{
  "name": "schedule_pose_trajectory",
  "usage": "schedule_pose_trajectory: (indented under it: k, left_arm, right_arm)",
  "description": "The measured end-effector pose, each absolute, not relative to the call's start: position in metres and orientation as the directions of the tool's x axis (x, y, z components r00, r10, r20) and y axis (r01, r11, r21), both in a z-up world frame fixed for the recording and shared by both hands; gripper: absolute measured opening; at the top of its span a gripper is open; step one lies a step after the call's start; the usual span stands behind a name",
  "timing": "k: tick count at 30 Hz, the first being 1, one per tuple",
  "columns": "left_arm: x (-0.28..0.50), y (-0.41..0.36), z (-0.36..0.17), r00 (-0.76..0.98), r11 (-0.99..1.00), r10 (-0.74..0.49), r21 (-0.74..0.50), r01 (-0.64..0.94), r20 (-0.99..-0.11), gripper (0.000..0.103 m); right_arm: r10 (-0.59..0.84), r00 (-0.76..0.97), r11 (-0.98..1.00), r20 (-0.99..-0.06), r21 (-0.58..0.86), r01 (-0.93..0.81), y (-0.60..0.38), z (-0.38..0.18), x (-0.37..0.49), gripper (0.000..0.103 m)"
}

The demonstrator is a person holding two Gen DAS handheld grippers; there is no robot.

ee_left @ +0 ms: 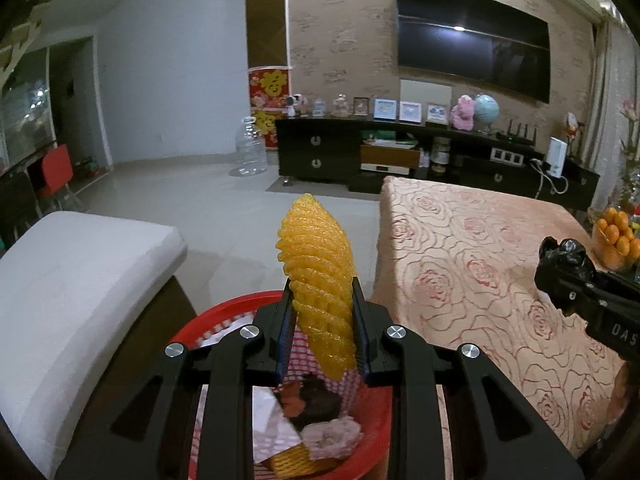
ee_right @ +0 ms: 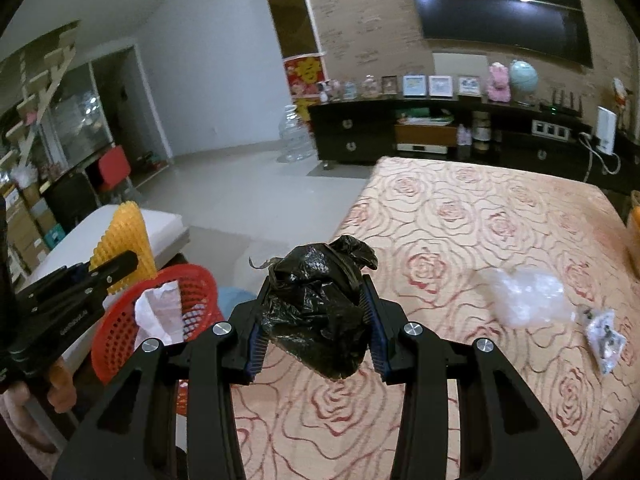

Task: Collect trash
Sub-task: 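Carry the foam sleeve and black bag over the red basket with both tools, then open both tools to drop the sleeve and bag into the red basket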

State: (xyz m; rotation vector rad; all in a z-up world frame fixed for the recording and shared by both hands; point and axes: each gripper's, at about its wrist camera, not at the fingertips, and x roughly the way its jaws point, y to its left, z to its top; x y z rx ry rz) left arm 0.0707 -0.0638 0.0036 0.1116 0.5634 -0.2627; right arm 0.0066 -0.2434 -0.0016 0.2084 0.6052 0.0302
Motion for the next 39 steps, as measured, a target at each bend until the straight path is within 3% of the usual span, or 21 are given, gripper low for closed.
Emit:
schedule_pose_trajectory:
  k: [14,25,39]
  left_arm:
    - [0.076,-0.016,0.002,0.825,0.988,-0.082,0.066,0.142,-0.559,0.024]
    - [0.084,-0.006,-0.012,0.784,0.990,-0.095,0.022,0.137,-0.613,0.024]
    - [0.092,-0.004,-0.028,0.753,0.989,-0.064,0.057,0.133,-0.654,0.024]
  right_arm:
    - [0.224,0.792,0.971,-0.568,0.197,-0.134,-0.179,0.015,0.041,0.040]
    - [0.290,0.739,0.956,-0.608,0.227,-0.188,-0.151,-0.010,0.055,0.040]
    - [0.334,0.704,0.943,-0.627,0.220,-0.250,-0.117,-0.017,0.064,0.042]
